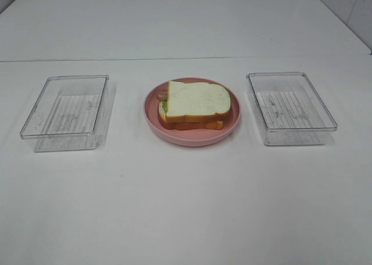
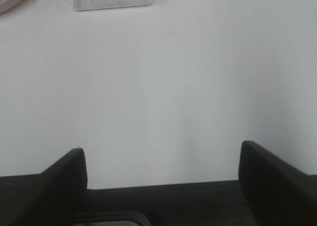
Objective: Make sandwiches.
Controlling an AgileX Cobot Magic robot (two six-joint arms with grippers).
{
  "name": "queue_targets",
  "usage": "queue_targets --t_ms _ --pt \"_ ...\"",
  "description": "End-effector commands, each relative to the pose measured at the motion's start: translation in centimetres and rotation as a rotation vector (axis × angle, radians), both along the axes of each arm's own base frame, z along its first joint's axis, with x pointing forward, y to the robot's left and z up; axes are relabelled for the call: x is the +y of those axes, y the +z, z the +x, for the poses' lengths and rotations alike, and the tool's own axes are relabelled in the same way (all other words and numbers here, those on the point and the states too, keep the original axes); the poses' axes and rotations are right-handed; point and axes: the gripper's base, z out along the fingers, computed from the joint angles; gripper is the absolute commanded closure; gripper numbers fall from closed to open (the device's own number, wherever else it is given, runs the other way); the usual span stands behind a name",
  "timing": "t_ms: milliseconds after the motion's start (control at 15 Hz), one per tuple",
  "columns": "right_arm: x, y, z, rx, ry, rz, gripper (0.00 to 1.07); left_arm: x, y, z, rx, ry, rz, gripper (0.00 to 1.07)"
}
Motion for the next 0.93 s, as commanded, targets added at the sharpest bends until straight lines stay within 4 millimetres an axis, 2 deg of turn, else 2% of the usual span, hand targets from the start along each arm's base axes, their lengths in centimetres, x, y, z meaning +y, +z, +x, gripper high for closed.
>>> queue_targets --t_ms 67,267,533,933 --pt "0.2 -0.8 -2.3 -0.05 0.009 0.038 0.27 -0.2 0.0 -0.2 -0.028 -0.004 -0.014 0.06" --pt "0.2 -3.0 -5.7 -0.178 0.026 0.042 0.27 -0.2 0.0 -0.2 -0.028 -0.004 -0.014 0.06" --pt "0.1 -3.0 -8.3 -0.385 0.086 -0.007 0.27 -0.2 0.0 -0.2 -0.028 -0.004 -0.014 0.06" --pt "0.1 -3.0 -8.5 -0.398 0.095 -0.021 0.28 -0.2 0.0 -0.2 -0.028 -0.004 -0.015 0.06"
